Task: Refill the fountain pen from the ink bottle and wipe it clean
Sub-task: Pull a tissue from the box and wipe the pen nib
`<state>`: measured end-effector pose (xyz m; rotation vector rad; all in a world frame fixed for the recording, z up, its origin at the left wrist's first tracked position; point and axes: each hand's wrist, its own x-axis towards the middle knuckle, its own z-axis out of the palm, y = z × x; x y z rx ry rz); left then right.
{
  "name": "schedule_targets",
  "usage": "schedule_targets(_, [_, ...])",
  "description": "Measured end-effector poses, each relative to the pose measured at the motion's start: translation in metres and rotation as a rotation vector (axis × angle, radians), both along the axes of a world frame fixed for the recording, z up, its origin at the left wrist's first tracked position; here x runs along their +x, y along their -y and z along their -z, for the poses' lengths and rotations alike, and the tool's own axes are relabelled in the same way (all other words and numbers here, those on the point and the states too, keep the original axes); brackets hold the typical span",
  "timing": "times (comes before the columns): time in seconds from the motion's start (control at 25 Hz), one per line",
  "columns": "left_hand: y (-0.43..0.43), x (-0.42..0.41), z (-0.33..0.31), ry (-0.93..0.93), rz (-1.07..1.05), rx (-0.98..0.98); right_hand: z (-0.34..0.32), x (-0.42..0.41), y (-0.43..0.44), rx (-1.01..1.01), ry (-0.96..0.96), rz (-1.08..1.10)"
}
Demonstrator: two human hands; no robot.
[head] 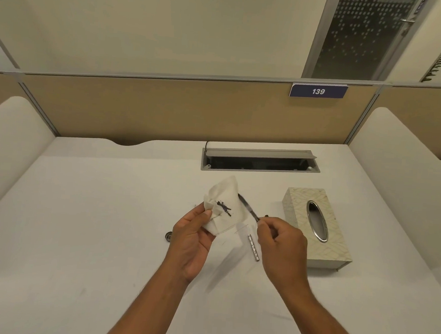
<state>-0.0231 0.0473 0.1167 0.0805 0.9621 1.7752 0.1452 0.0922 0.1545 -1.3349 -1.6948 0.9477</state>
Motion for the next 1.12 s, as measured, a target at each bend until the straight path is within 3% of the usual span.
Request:
schedule_targets(0.44, [0.001,0.004,0.004,-0.033,0.031,-0.026,0.01,-0.02,0.032,0.01,0.127,-0.192])
schedule_targets(0.88, [0.001,0.0,0.009,-0.047,0.06,-0.104,0.017,-0.015,0.031,0.065,0.274,-0.249])
schedule_targets(1.12, [0.004,-0.006,0.004,0.025,0.117,-0.055,0.028,-0.015,0.029,0.414,0.479,-0.238])
